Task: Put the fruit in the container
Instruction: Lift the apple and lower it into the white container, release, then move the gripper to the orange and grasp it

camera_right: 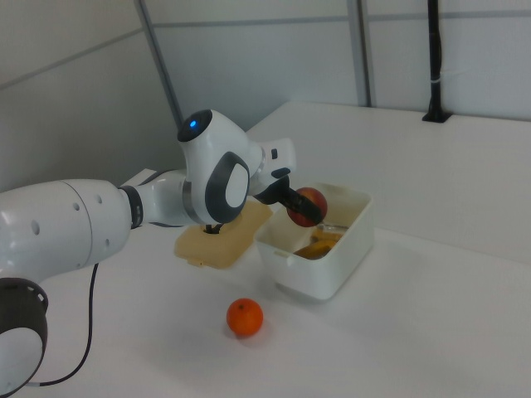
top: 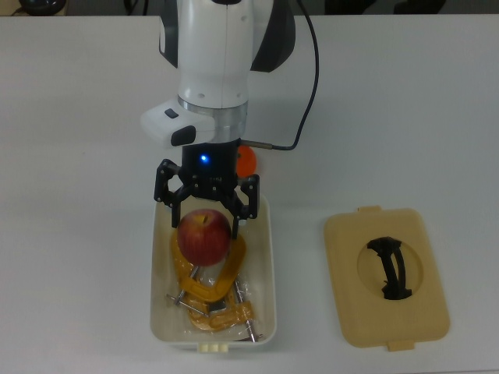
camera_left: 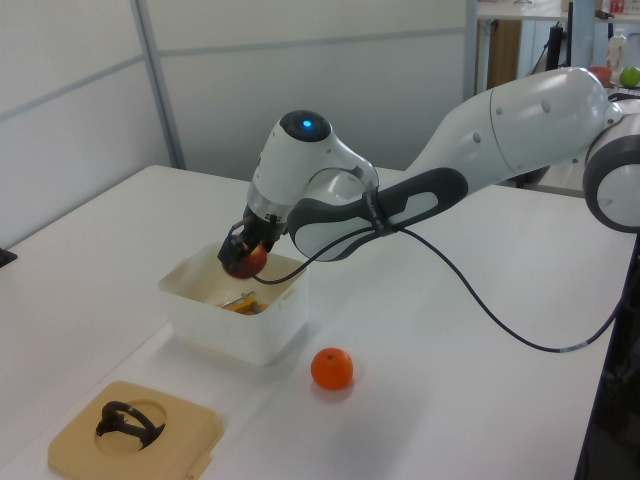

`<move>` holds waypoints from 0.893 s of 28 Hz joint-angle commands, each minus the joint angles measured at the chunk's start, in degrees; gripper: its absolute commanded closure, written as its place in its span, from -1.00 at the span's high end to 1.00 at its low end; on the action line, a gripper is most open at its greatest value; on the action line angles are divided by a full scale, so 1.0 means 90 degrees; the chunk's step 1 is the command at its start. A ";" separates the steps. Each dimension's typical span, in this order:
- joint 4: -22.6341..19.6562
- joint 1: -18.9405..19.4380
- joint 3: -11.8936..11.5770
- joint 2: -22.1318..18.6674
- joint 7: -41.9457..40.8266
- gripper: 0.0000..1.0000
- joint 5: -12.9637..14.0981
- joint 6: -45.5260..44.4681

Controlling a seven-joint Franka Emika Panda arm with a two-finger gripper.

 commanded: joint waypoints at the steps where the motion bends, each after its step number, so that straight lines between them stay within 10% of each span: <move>1: 0.0071 0.0059 -0.0051 -0.0030 0.0478 1.00 -0.0146 0.0074; 12: -0.0367 0.0030 0.0193 -0.0459 -0.0290 1.00 0.0030 -0.1926; 18: -0.0573 -0.0038 0.0174 -0.0860 -0.2010 1.00 0.1610 -0.2707; 25: -0.0719 -0.0107 0.0193 -0.0900 -0.2431 1.00 0.1915 -0.3089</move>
